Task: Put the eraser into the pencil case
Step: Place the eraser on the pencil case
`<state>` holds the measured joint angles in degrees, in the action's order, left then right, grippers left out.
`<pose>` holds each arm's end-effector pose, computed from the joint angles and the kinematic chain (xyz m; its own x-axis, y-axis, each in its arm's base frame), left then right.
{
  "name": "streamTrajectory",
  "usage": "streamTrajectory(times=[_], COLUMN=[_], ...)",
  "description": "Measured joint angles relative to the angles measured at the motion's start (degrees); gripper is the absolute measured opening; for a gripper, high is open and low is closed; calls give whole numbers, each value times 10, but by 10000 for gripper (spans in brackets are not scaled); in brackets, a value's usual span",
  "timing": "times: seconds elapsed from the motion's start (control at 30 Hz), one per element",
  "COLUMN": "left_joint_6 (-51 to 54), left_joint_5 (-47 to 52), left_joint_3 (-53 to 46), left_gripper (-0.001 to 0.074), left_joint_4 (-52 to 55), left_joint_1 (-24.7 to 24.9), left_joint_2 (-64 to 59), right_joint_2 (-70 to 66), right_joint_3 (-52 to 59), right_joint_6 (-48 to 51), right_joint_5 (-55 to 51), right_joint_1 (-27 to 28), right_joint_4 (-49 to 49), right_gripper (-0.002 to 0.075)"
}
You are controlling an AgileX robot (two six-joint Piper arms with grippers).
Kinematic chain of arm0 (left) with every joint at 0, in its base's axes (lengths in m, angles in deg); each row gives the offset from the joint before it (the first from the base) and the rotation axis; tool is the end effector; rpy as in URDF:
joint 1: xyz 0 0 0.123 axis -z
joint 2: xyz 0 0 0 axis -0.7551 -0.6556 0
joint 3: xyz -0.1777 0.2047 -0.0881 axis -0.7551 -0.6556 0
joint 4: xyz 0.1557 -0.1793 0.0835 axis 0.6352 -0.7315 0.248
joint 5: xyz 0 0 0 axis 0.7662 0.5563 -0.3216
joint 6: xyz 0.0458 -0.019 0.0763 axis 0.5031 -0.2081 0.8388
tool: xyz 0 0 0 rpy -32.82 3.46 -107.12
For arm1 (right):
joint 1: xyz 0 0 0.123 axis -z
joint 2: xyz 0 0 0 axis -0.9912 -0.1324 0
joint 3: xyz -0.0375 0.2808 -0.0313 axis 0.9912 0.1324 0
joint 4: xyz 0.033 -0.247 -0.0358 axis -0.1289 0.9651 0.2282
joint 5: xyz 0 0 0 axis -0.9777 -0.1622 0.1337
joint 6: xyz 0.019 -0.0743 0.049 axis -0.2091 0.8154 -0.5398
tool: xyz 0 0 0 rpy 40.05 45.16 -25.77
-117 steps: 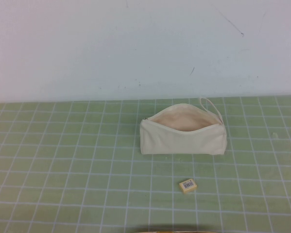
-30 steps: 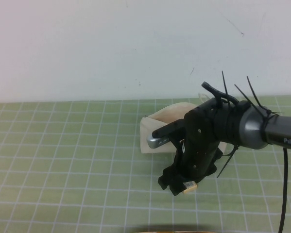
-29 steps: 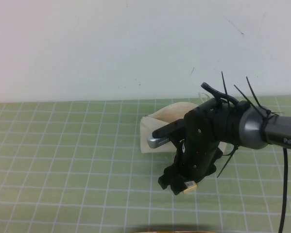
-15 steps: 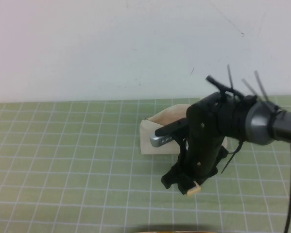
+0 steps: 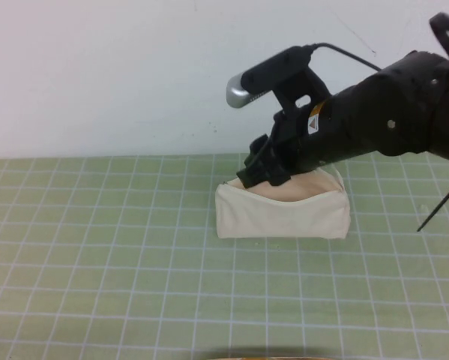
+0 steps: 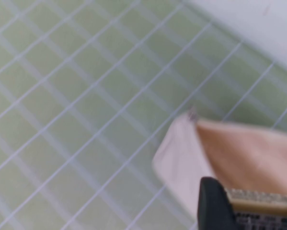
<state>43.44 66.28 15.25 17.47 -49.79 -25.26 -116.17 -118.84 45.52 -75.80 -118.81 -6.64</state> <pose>0.0536 -0.0003 0.1767 -0.2529 -0.1044 -0.9618 -0.0282 0.9945 -0.1005 0.3362 0.2468 0.3083 -0.4657 -0.4488 -0.7627 -0.6287 0.7743 -0.0718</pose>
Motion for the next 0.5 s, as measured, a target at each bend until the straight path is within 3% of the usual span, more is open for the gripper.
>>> streamTrajectory(times=[0.23, 0.4, 0.5], left_joint_6=[0, 0, 0], left_joint_5=[0, 0, 0], left_joint_3=[0, 0, 0], left_gripper=[-1, -1, -1], left_joint_4=[0, 0, 0], left_joint_1=[0, 0, 0], left_joint_2=[0, 0, 0], right_joint_2=[-58, -86, -86], right_joint_3=[0, 1, 1], right_joint_6=[-32, -66, -69], right_joint_5=[70, 87, 85], right_joint_1=[37, 66, 70], right_joint_4=[8, 4, -13], right_gripper=[307, 406, 426])
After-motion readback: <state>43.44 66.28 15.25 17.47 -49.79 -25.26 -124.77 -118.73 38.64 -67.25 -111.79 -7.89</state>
